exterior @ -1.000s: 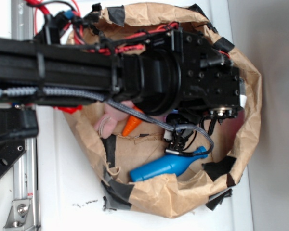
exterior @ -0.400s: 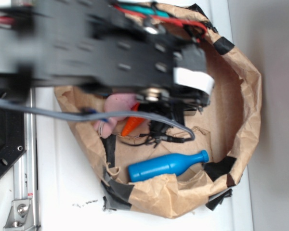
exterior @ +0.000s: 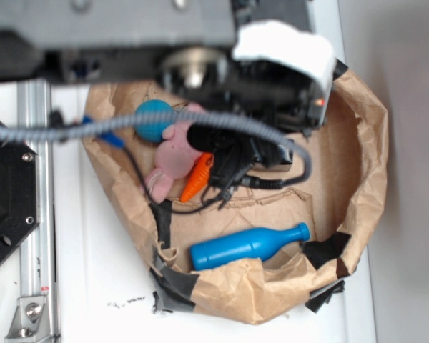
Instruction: Grab the black box.
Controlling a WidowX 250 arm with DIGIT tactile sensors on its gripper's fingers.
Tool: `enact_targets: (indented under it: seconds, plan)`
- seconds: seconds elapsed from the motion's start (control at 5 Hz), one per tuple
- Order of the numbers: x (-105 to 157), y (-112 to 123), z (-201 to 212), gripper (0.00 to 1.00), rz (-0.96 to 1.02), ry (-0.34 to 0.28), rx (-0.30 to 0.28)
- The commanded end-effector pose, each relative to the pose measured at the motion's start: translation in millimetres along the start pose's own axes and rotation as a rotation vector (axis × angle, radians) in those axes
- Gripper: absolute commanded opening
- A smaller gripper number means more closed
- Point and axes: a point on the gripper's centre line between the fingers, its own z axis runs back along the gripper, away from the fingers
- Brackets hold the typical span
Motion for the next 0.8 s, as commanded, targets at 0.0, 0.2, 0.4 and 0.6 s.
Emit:
enact_targets:
  seconds: [0.0, 0.2, 0.4, 0.6]
  plan:
    - [3.1, 2.9, -41.1, 1.0, 0.006, 0.064, -0.022]
    - [-0.5, -0.9, -69.0, 1.0, -0.006, 0.113, -0.036]
    - [-8.7, -9.1, -87.2, 1.0, -0.021, 0.158, -0.038]
    - [-18.3, -19.3, -101.9, 1.0, -0.035, 0.182, -0.046]
